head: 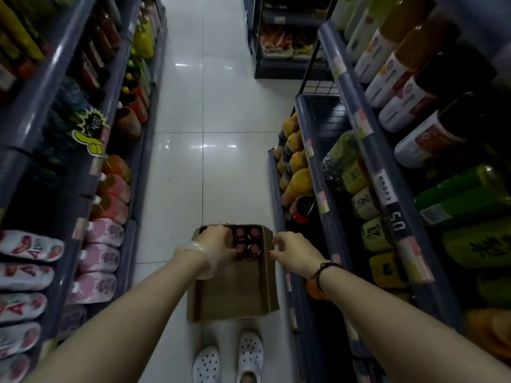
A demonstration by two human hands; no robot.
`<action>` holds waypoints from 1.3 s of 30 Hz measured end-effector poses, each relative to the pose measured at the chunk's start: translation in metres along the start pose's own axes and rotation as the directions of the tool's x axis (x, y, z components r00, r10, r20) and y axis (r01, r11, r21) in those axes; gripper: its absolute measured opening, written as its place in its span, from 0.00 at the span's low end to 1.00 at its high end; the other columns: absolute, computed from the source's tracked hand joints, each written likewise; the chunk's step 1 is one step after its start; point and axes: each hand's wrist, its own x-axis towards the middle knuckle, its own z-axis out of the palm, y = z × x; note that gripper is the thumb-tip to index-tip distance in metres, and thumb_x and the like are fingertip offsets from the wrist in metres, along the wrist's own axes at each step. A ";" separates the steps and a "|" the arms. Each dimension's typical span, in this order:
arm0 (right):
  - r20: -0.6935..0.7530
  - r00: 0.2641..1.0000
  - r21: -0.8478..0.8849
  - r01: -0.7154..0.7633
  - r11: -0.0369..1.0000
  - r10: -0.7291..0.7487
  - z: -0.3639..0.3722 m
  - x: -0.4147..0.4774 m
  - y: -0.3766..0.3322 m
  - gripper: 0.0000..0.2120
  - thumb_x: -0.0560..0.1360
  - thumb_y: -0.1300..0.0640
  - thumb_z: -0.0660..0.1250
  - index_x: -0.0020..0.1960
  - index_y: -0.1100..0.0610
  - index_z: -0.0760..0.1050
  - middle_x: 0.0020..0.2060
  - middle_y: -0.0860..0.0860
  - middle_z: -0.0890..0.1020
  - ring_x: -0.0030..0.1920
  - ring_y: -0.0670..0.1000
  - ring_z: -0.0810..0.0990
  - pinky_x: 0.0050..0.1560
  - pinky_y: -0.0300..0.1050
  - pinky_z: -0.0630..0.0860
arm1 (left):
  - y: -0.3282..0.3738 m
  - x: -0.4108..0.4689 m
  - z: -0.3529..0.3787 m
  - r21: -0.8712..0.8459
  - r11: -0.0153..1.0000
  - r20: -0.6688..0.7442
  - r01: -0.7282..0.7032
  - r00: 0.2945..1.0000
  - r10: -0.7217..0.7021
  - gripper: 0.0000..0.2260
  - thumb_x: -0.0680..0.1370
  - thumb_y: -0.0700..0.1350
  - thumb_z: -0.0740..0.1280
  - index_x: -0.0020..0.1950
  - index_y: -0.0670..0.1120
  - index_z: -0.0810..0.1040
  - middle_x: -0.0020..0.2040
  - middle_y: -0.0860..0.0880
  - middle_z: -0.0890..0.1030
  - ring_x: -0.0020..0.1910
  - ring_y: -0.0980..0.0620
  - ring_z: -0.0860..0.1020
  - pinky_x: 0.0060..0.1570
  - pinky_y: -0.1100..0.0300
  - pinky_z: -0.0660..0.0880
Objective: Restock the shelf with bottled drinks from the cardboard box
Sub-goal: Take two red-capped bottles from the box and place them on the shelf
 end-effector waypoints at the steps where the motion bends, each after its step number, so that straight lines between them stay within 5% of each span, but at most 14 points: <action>1: 0.004 1.000 0.004 -0.002 1.000 0.002 0.005 0.010 0.006 0.16 0.76 0.51 0.65 0.61 0.56 0.74 0.54 0.54 0.80 0.52 0.55 0.80 0.54 0.55 0.79 | -0.004 0.011 0.009 -0.005 1.000 0.007 0.002 1.000 -0.002 0.10 0.74 0.47 0.68 0.46 0.40 0.79 0.46 0.42 0.81 0.48 0.42 0.80 0.50 0.52 0.75; 11: 0.033 0.998 -0.002 -0.049 0.999 0.049 0.088 0.104 0.069 0.17 0.77 0.51 0.64 0.63 0.55 0.73 0.53 0.54 0.81 0.52 0.54 0.81 0.54 0.54 0.79 | -0.070 0.109 0.101 -0.023 0.999 0.075 0.046 0.996 -0.045 0.13 0.74 0.46 0.69 0.54 0.41 0.78 0.52 0.43 0.81 0.52 0.44 0.79 0.55 0.50 0.77; 15: 0.031 0.997 0.002 -0.069 0.998 0.069 0.133 0.143 0.093 0.17 0.77 0.49 0.64 0.63 0.53 0.72 0.57 0.54 0.80 0.60 0.59 0.77 0.63 0.58 0.74 | -0.096 0.145 0.135 -0.027 0.999 0.050 0.024 0.998 -0.023 0.11 0.75 0.47 0.68 0.53 0.41 0.78 0.49 0.44 0.80 0.49 0.44 0.79 0.48 0.55 0.75; 20: -0.013 0.999 0.009 -0.053 0.999 0.053 0.185 0.197 0.125 0.15 0.76 0.49 0.64 0.60 0.52 0.73 0.56 0.51 0.80 0.58 0.53 0.77 0.69 0.59 0.67 | -0.127 0.194 0.181 -0.037 0.999 0.018 -0.023 1.000 0.024 0.06 0.76 0.46 0.68 0.48 0.43 0.76 0.41 0.49 0.76 0.43 0.48 0.77 0.41 0.59 0.71; 24: -0.047 0.998 0.056 -0.038 0.998 0.041 0.224 0.237 0.151 0.14 0.76 0.50 0.65 0.60 0.53 0.74 0.52 0.50 0.79 0.52 0.49 0.78 0.56 0.48 0.77 | -0.150 0.234 0.221 -0.075 0.996 -0.036 -0.058 0.998 0.055 0.05 0.74 0.45 0.69 0.47 0.46 0.75 0.45 0.48 0.78 0.48 0.46 0.79 0.44 0.58 0.72; 27: -0.070 0.997 0.073 -0.008 0.997 0.013 0.249 0.265 0.169 0.13 0.77 0.51 0.65 0.59 0.54 0.74 0.51 0.50 0.79 0.49 0.47 0.75 0.48 0.39 0.70 | -0.167 0.264 0.249 -0.115 0.992 -0.082 -0.058 0.995 0.049 0.11 0.74 0.44 0.70 0.55 0.44 0.77 0.52 0.46 0.80 0.53 0.46 0.79 0.51 0.55 0.76; 31: -0.096 0.995 0.112 0.016 0.994 -0.005 0.278 0.303 0.190 0.13 0.76 0.51 0.65 0.60 0.53 0.73 0.54 0.51 0.79 0.51 0.49 0.78 0.52 0.45 0.76 | -0.184 0.297 0.275 -0.155 0.986 -0.102 -0.057 0.994 0.041 0.21 0.74 0.43 0.71 0.66 0.42 0.73 0.61 0.43 0.78 0.60 0.46 0.77 0.59 0.57 0.73; 34: -0.082 0.997 0.178 0.010 0.984 0.004 0.292 0.327 0.201 0.16 0.77 0.52 0.65 0.63 0.54 0.70 0.55 0.52 0.79 0.49 0.53 0.81 0.52 0.51 0.80 | -0.193 0.318 0.290 -0.194 0.980 -0.115 -0.053 0.993 0.031 0.23 0.74 0.43 0.71 0.68 0.42 0.71 0.62 0.43 0.78 0.61 0.46 0.76 0.54 0.61 0.71; 39: -0.023 1.000 0.364 -0.003 0.932 0.012 0.307 0.356 0.214 0.20 0.78 0.56 0.63 0.69 0.54 0.64 0.58 0.54 0.77 0.36 0.50 0.83 0.32 0.36 0.78 | -0.200 0.346 0.307 -0.224 0.971 -0.130 -0.087 0.990 0.058 0.25 0.73 0.44 0.72 0.69 0.44 0.71 0.63 0.44 0.78 0.62 0.47 0.76 0.54 0.63 0.69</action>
